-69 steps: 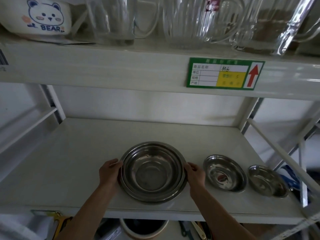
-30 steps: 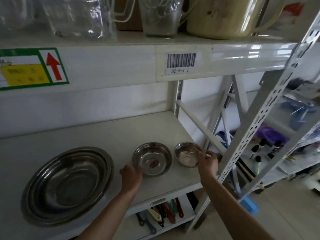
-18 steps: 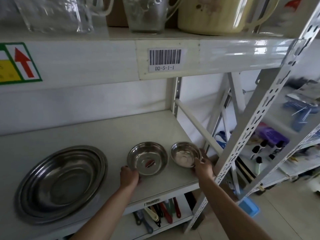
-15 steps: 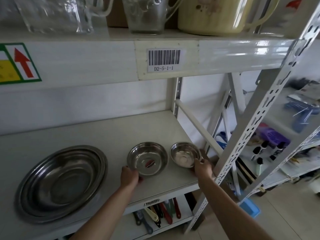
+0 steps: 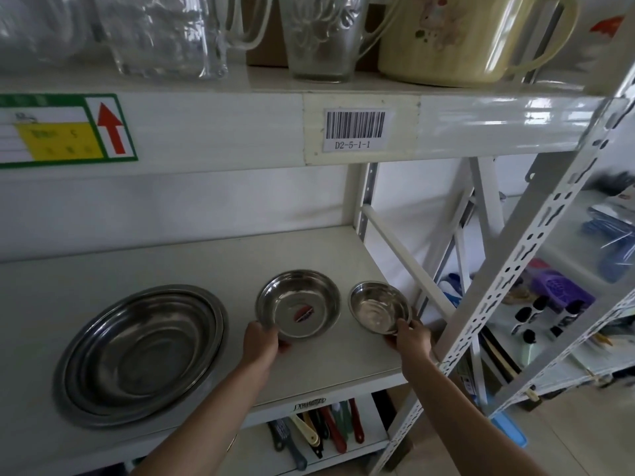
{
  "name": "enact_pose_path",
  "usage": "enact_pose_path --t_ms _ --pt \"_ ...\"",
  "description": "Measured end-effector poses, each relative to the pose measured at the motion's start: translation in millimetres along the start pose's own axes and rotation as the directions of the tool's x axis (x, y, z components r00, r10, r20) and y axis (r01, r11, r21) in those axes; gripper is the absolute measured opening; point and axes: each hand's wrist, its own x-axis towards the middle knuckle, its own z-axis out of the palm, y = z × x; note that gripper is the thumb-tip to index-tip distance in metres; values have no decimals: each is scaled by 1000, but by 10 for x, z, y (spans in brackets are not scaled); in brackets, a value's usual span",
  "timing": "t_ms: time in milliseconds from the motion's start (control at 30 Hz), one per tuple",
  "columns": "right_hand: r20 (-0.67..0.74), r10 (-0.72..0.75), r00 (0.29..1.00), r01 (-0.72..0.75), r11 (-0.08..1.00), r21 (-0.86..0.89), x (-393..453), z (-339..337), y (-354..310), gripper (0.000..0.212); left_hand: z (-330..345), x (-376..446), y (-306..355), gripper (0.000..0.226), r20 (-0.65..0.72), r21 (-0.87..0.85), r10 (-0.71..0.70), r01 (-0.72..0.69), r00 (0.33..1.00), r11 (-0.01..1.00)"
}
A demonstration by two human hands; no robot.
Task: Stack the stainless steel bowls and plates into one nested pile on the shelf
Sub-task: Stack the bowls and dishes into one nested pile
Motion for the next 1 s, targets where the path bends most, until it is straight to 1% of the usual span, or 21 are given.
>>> enact_pose_path --t_ms 67,133,233,300,367,467,567,700,800,1000 --pt "7 -4 1000 4 999 32 -32 40 -59 16 -57 -26 78 25 6 -44 33 -33 999 999" --pt "35 -18 999 16 999 43 -76 113 -99 9 -140 -15 140 24 -9 -68 51 -51 999 996" --pt "65 -56 996 54 998 30 -173 246 -158 18 -289 36 217 21 -34 -85 60 -63 998 994" --pt "75 -81 994 80 997 18 -233 344 -210 18 -402 54 282 20 -64 -107 69 -76 996 991" --pt "100 -96 990 96 995 4 -274 452 -253 15 -546 47 341 23 -100 -125 81 -93 992 988" --pt "145 -107 984 110 994 -12 -339 647 -291 17 -810 43 385 18 -137 -176 60 -84 989 981" --pt "177 -122 977 128 992 -18 -462 867 -333 21 -1114 50 411 12 -124 -196 42 -66 991 978" --pt "217 -136 967 140 990 -2 -653 1155 -395 16 -1492 47 428 11 -163 -201 49 -82 985 976" --pt "255 -181 950 183 983 17 -761 1374 -410 17 -1735 78 406 10 -212 -233 54 -104 976 967" --pt "342 -208 916 205 978 46 -1001 1763 -438 18 -2126 94 350 10 -271 -271 -18 -59 962 961"
